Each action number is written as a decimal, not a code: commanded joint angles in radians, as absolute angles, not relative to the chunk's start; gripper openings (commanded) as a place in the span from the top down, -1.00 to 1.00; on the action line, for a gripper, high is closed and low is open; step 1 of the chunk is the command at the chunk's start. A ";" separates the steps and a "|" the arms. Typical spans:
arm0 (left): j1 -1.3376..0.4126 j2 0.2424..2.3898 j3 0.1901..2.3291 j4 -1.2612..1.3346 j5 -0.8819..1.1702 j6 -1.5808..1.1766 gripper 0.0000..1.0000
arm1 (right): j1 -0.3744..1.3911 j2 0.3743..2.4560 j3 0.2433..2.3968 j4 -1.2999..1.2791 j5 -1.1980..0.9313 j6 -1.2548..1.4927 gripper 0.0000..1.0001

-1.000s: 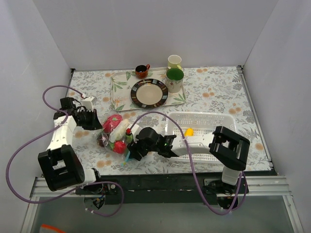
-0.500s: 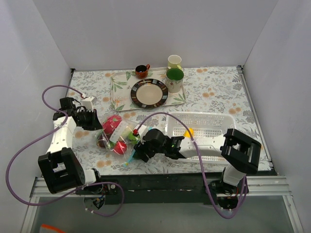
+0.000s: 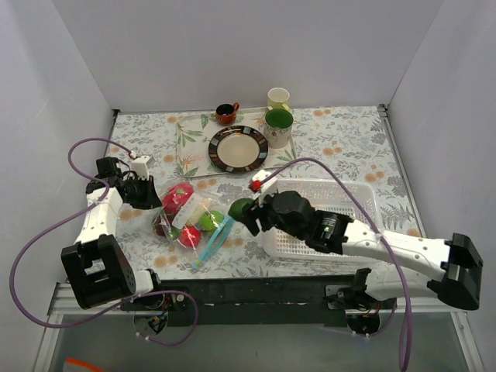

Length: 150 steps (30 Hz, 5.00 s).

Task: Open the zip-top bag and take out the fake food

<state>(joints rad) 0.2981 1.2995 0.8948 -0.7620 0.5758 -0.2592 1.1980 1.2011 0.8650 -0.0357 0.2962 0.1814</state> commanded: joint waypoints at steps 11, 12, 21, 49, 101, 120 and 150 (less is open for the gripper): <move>0.298 1.310 0.900 -0.724 0.571 -0.273 1.00 | 0.916 1.141 0.756 -0.314 0.618 0.316 -0.35; 0.296 1.312 0.900 -0.724 0.572 -0.275 1.00 | 0.916 1.144 0.773 -0.314 0.618 0.304 -0.50; 0.295 1.335 0.904 -0.713 0.551 -0.276 1.00 | 1.014 1.210 0.988 -0.282 0.534 0.200 -0.97; 0.285 1.358 0.870 -0.683 0.548 -0.269 1.00 | 1.232 1.787 1.020 0.311 0.172 0.048 -0.97; 0.278 1.365 0.925 -0.724 0.537 -0.233 1.00 | 1.201 1.314 0.871 0.247 0.270 0.046 0.20; 0.229 1.373 0.974 -0.756 0.572 -0.287 1.00 | 0.982 1.140 0.767 -0.210 0.701 0.361 -0.77; 0.226 1.457 0.930 -0.661 0.468 -0.272 1.00 | 1.230 1.652 0.971 0.222 0.265 0.058 -0.31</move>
